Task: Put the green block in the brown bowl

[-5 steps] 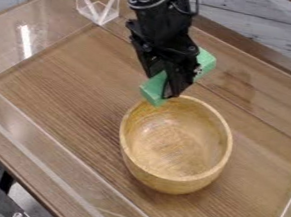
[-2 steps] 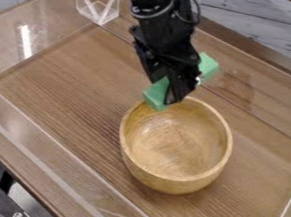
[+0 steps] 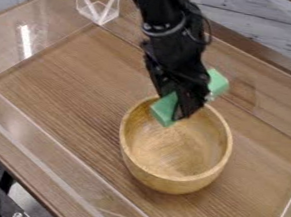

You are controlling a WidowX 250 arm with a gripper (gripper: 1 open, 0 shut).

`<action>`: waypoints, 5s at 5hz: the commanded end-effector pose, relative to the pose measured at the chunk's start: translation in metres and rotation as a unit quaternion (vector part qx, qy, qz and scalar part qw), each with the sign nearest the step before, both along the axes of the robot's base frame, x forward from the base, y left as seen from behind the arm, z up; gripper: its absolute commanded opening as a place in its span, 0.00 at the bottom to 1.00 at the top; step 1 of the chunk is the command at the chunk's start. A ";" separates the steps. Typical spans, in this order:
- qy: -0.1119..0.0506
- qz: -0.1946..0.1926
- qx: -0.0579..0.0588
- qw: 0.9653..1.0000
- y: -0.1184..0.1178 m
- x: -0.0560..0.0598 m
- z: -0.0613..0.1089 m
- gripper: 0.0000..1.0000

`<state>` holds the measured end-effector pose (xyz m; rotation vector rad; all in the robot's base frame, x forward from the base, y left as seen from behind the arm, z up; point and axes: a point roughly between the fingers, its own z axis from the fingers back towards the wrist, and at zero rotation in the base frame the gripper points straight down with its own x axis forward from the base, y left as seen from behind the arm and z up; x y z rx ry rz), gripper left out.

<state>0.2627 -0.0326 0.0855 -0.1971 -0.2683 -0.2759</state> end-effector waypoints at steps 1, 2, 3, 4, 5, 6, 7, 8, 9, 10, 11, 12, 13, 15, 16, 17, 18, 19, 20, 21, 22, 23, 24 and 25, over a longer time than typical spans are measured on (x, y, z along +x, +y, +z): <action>-0.014 -0.007 0.005 1.000 -0.006 0.005 0.001 0.00; -0.007 -0.006 0.006 1.000 -0.008 0.004 -0.004 0.00; 0.001 -0.004 0.005 1.000 -0.008 0.004 -0.008 0.00; 0.008 -0.003 0.003 1.000 -0.009 0.004 -0.010 0.00; 0.016 -0.001 0.002 1.000 -0.010 0.004 -0.011 0.00; 0.024 0.001 0.000 1.000 -0.011 0.003 -0.012 0.00; 0.032 0.003 -0.002 0.999 -0.012 0.003 -0.012 0.00; 0.039 0.005 -0.004 0.999 -0.014 0.002 -0.011 0.00; 0.044 0.007 -0.006 0.999 -0.015 0.002 -0.011 0.00; 0.049 0.009 -0.008 0.999 -0.017 0.001 -0.011 0.00; 0.053 0.011 -0.011 0.998 -0.017 0.001 -0.010 0.00; 0.057 0.014 -0.013 0.998 -0.018 0.000 -0.009 0.00; 0.060 0.016 -0.015 0.998 -0.019 0.000 -0.008 0.00; 0.065 0.022 -0.020 0.997 -0.021 -0.001 -0.005 0.00; 0.067 0.024 -0.022 0.997 -0.021 -0.001 -0.004 0.00; 0.069 0.026 -0.024 0.997 -0.020 0.000 -0.002 1.00; 0.069 0.029 -0.026 0.997 -0.018 0.001 0.000 1.00; 0.066 0.033 -0.029 0.997 -0.013 0.004 0.007 1.00; 0.062 0.038 -0.031 0.997 -0.005 0.006 0.016 1.00; 0.059 0.043 -0.033 0.997 0.003 0.009 0.024 1.00; 0.054 0.049 -0.035 0.997 0.013 0.013 0.032 1.00; 0.048 0.055 -0.036 0.997 0.024 0.016 0.039 1.00; 0.042 0.058 -0.036 0.997 0.031 0.019 0.040 1.00; 0.036 0.060 -0.037 0.997 0.037 0.023 0.044 1.00</action>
